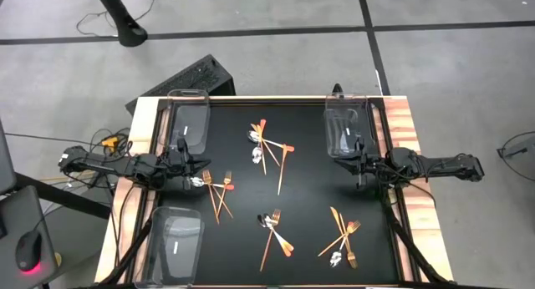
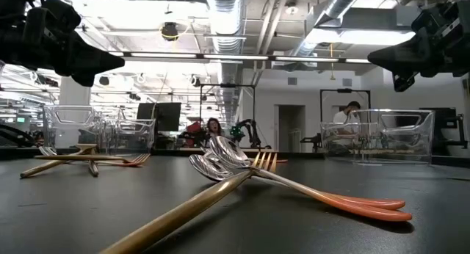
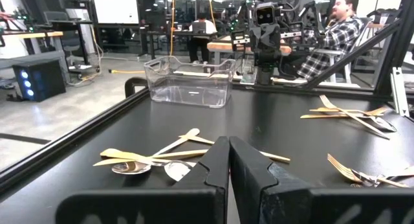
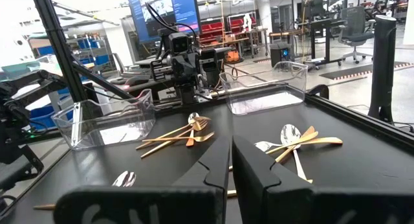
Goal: Sort silverware by color (type)
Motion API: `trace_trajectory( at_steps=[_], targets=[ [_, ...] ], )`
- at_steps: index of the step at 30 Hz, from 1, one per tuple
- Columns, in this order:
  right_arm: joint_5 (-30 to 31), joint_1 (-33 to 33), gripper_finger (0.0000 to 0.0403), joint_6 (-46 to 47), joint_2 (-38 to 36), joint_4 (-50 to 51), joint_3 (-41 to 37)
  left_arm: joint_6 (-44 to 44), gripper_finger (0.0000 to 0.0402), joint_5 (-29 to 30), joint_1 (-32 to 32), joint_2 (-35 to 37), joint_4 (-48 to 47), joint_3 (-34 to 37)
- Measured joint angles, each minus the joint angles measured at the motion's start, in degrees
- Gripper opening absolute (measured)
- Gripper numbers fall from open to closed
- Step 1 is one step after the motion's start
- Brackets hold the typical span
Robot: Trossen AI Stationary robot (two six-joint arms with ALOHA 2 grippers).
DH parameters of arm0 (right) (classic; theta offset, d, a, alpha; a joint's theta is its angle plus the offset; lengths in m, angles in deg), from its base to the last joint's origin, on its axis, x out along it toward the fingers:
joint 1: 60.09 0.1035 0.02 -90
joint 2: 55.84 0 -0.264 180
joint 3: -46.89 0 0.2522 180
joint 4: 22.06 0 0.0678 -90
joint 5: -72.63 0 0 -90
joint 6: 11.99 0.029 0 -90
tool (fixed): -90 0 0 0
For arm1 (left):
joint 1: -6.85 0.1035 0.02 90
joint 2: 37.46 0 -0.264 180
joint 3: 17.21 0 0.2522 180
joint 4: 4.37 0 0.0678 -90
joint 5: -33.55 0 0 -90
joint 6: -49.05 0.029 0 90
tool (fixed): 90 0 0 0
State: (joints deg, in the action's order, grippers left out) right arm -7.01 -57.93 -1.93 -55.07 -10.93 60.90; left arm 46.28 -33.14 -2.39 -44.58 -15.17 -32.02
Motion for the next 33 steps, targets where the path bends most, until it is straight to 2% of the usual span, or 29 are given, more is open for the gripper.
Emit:
trace_trajectory(
  at_steps=[7,11,14,18,21,25,28,30,33],
  targets=[
    [0.0,0.0,0.0044,0.0,0.0,0.0,0.0,0.7,0.0000,0.0,0.0,0.0,0.0,0.0],
    [0.0,0.0,0.0044,0.0,0.0,0.0,0.0,10.4,0.0000,0.1,0.1,0.0,0.0,0.0],
    [0.0,0.0,0.0044,0.0,0.0,0.0,0.0,13.6,0.0000,0.0,0.1,0.0,0.0,0.0],
    [0.0,0.0,0.0044,0.5,0.0,0.0,0.0,12.7,0.0000,0.0,0.1,0.0,0.0,0.0],
    [0.0,0.1,0.0044,6.5,0.0,-1.3,0.0,11.6,0.0000,0.5,0.1,0.0,0.9,0.0],
    [1.1,0.0,0.0044,16.9,0.0,-7.3,0.0,3.8,0.0000,4.3,0.1,0.0,1.9,0.0],
    [6.1,-0.7,0.0044,17.5,0.0,-10.8,0.0,-7.9,0.0000,11.5,0.6,0.0,3.6,0.0],
    [10.6,-1.1,0.0044,21.4,0.0,-12.2,0.0,-14.3,0.0000,15.3,1.2,0.0,3.7,0.0],
    [19.1,-1.9,0.0044,33.1,0.0,-13.1,0.0,-21.2,0.0000,15.2,2.1,0.0,3.6,0.0]
  ],
)
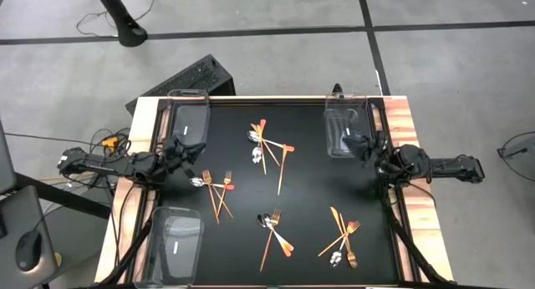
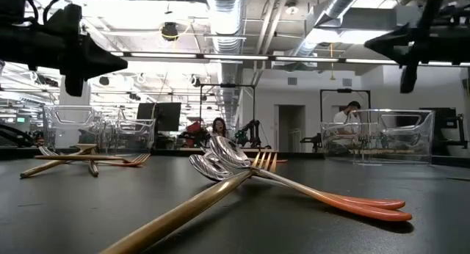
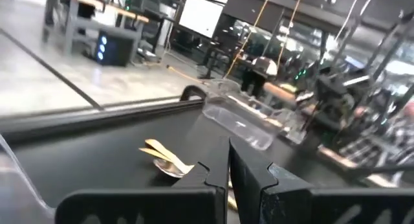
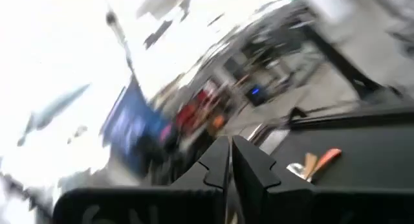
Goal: Sort silverware by color (type)
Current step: Put the gold table knife into the top right transparent bin
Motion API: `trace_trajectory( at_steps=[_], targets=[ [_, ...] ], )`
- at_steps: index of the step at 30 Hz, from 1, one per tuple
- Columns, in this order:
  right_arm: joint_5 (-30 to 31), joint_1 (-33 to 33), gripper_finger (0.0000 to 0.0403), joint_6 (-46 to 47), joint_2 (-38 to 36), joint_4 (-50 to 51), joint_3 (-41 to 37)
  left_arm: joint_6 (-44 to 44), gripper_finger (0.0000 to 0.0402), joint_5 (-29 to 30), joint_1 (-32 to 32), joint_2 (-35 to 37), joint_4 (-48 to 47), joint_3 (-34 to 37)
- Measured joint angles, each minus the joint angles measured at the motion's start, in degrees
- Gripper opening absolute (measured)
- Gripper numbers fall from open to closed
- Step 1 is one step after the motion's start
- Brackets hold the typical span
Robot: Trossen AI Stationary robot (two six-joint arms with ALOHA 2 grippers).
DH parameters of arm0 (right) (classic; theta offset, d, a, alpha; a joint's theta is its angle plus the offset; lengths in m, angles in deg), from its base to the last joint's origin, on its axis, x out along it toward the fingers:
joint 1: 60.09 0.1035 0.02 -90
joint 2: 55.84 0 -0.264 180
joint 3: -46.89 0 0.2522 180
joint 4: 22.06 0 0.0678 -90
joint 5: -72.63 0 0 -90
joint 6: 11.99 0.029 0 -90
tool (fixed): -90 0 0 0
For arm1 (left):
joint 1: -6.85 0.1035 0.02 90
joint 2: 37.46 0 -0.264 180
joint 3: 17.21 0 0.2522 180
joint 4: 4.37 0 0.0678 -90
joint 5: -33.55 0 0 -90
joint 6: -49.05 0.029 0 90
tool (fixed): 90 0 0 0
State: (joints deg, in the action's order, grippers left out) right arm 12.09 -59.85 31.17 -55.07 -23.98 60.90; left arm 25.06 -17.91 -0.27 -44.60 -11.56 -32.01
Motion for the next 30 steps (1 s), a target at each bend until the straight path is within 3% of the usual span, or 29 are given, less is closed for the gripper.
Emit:
trace_trajectory(
  at_steps=[3,5,7,11,15,20,23,27,30],
  targets=[
    [5.0,-0.8,0.0044,14.7,0.0,0.9,0.0,-3.1,0.0000,-3.1,0.2,-1.3,0.9,0.0],
    [4.2,-1.2,0.0044,20.6,0.0,1.3,0.0,-5.4,0.0000,-3.7,0.2,-3.0,1.8,-0.3],
    [1.2,-1.8,0.0044,20.7,0.0,1.8,0.0,-7.7,0.0000,-3.7,0.2,-5.8,2.1,-1.7],
    [-9.7,-2.6,0.0044,18.5,0.0,2.2,0.4,-6.7,0.0000,-3.6,0.0,-14.2,4.9,-6.9],
    [-14.3,-2.4,0.0044,15.3,2.0,2.0,2.8,-2.8,0.0000,-2.3,0.0,-26.6,7.0,-14.4],
    [-16.0,-2.5,0.0044,6.2,6.7,2.1,6.4,-4.3,0.0000,-2.8,0.1,-42.1,6.6,-24.6],
    [-16.8,-2.3,0.0044,-4.6,10.6,2.1,8.8,-4.6,0.0006,-2.8,0.1,-48.8,5.4,-30.7],
    [-17.4,-1.6,0.0044,-11.6,16.9,2.0,13.5,-2.5,0.0034,-1.3,0.1,-53.3,-1.5,-38.9],
    [-16.3,-1.5,0.0044,-11.5,22.6,5.5,18.0,-1.8,0.0064,5.0,0.8,-54.8,-9.2,-44.6]
  ],
)
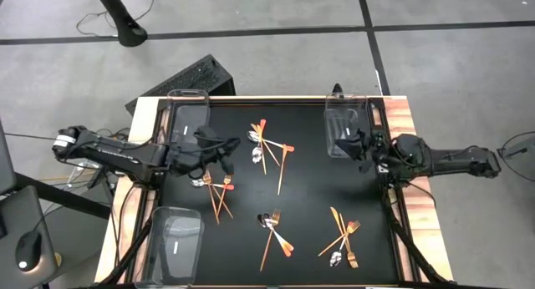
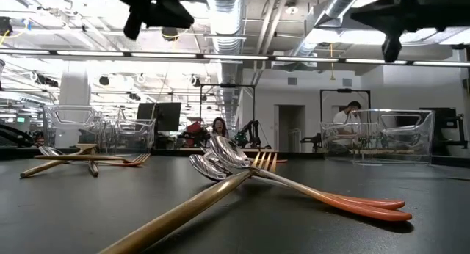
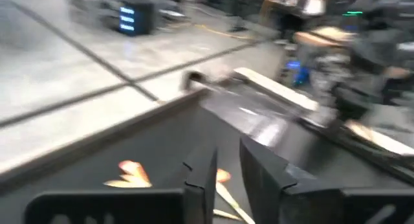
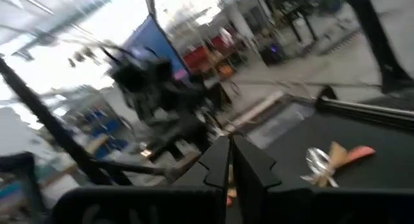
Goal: Sort silverware by color (type)
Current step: Put the gold table knife into the top right transparent bin
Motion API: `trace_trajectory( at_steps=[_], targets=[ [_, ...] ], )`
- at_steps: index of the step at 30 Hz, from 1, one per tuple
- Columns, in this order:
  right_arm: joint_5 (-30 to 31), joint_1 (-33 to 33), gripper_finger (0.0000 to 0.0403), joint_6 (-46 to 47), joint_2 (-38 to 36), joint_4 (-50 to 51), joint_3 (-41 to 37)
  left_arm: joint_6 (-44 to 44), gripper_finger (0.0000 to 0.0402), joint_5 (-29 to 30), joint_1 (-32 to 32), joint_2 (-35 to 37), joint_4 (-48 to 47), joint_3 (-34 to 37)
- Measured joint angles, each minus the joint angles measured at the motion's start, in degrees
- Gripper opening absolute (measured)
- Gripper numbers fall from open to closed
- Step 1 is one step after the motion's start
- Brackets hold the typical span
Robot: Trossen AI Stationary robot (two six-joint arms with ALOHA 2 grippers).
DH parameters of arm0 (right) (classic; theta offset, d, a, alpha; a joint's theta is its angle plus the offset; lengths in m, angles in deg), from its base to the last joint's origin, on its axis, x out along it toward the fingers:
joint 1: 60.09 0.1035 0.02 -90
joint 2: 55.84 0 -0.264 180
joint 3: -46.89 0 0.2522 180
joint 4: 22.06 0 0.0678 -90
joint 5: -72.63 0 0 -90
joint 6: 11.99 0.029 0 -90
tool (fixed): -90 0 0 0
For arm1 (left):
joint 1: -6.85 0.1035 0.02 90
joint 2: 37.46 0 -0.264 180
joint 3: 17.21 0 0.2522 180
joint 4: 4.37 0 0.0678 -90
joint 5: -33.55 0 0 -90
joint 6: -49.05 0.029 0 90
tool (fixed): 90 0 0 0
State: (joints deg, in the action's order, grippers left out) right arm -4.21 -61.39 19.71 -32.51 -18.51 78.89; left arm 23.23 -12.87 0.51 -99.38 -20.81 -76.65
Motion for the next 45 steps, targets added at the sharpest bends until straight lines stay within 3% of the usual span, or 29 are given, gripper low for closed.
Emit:
trace_trajectory(
  at_steps=[3,11,15,22,28,36,45],
  targets=[
    [3.1,0.1,0.0044,0.1,7.7,5.4,5.0,0.8,0.0095,1.0,2.3,0.0,-5.2,-4.5],
    [10.0,0.2,0.0044,3.1,29.0,8.3,18.1,1.7,0.0151,-20.5,7.1,0.3,-15.3,-7.5],
    [10.3,0.9,0.0044,4.8,37.6,11.2,25.4,2.9,0.0167,-21.9,8.6,1.8,-22.9,-7.4],
    [13.7,1.2,0.0050,5.3,48.8,26.0,37.7,5.5,0.0171,-28.3,12.7,5.0,-29.0,-7.4],
    [10.5,-0.4,0.0085,4.3,55.9,29.7,43.7,13.1,0.0171,-27.8,14.3,5.3,-32.4,-5.7],
    [6.9,-3.9,0.0158,1.7,65.4,33.7,51.4,10.3,0.0171,-32.6,14.7,5.2,-32.8,-0.8],
    [-3.4,-12.4,0.0154,0.4,78.1,47.6,62.9,6.2,0.0171,-30.4,14.7,4.2,-32.5,1.0]
  ],
)
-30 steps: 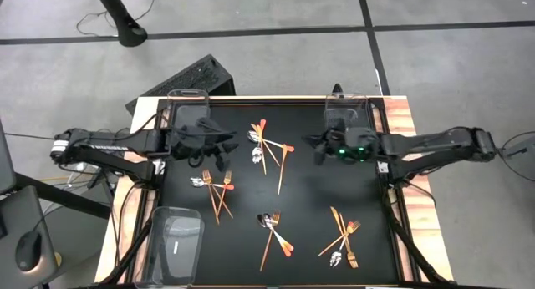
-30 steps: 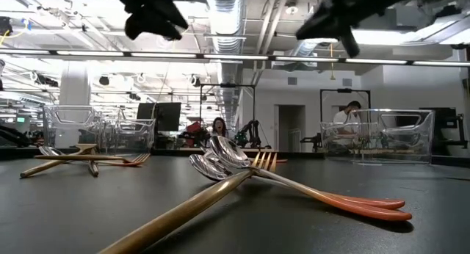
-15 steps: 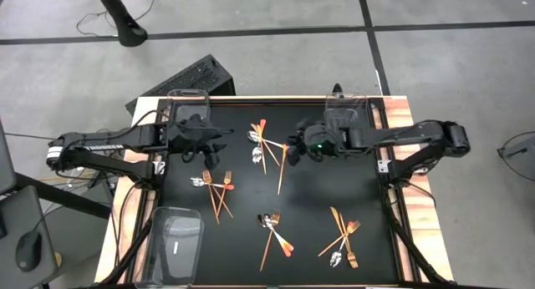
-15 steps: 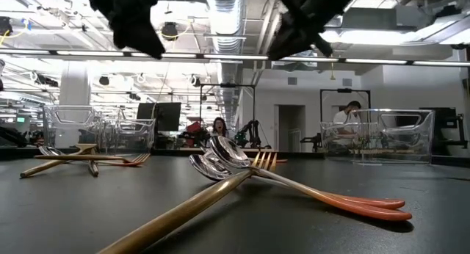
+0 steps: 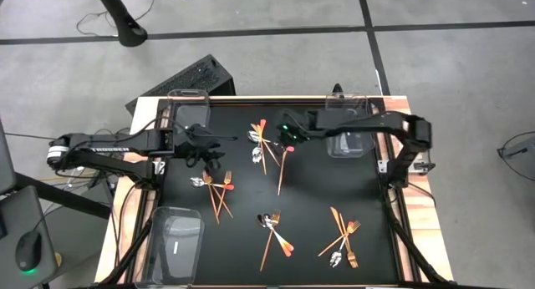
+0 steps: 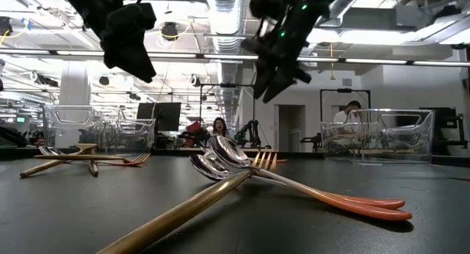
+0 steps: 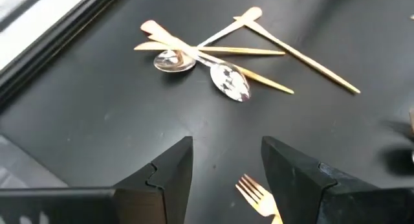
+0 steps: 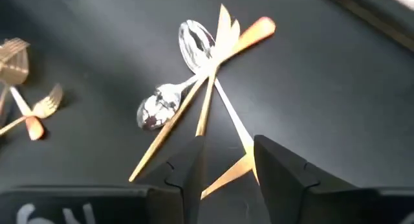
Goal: Sort silverware by color (type)
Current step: Put the gold table knife into the top right transparent bin
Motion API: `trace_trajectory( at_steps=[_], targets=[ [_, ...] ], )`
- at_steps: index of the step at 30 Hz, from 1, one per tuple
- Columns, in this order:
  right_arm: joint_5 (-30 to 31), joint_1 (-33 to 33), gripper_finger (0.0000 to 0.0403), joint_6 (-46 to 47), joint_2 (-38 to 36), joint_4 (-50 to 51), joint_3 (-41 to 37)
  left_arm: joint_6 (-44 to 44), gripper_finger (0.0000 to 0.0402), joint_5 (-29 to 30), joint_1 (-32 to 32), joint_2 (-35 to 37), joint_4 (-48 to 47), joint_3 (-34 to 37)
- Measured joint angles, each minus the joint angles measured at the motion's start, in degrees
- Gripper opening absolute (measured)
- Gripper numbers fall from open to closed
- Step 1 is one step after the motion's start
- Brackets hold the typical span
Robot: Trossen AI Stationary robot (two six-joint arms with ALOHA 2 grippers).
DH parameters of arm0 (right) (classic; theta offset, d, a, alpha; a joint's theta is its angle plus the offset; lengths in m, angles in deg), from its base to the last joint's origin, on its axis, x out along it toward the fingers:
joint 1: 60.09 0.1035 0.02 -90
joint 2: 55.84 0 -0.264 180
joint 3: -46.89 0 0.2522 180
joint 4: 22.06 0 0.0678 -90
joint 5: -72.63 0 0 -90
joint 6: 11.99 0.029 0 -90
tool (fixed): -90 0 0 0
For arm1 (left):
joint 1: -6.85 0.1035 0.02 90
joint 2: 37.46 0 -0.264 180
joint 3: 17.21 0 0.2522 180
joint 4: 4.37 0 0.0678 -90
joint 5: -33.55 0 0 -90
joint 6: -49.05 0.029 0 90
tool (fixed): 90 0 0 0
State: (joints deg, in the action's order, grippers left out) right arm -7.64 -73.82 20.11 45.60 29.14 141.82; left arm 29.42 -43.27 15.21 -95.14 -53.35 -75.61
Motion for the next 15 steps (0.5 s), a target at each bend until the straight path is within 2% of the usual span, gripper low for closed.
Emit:
trace_trajectory(
  at_steps=[5,15],
  targets=[
    [-2.0,1.7,0.0145,4.9,5.9,7.9,4.0,-4.2,0.0171,0.1,0.0,-0.2,-0.1,0.0],
    [-2.5,9.5,0.0137,26.7,13.6,8.6,4.3,-3.0,0.0171,2.9,0.0,-0.2,0.0,0.0]
  ],
)
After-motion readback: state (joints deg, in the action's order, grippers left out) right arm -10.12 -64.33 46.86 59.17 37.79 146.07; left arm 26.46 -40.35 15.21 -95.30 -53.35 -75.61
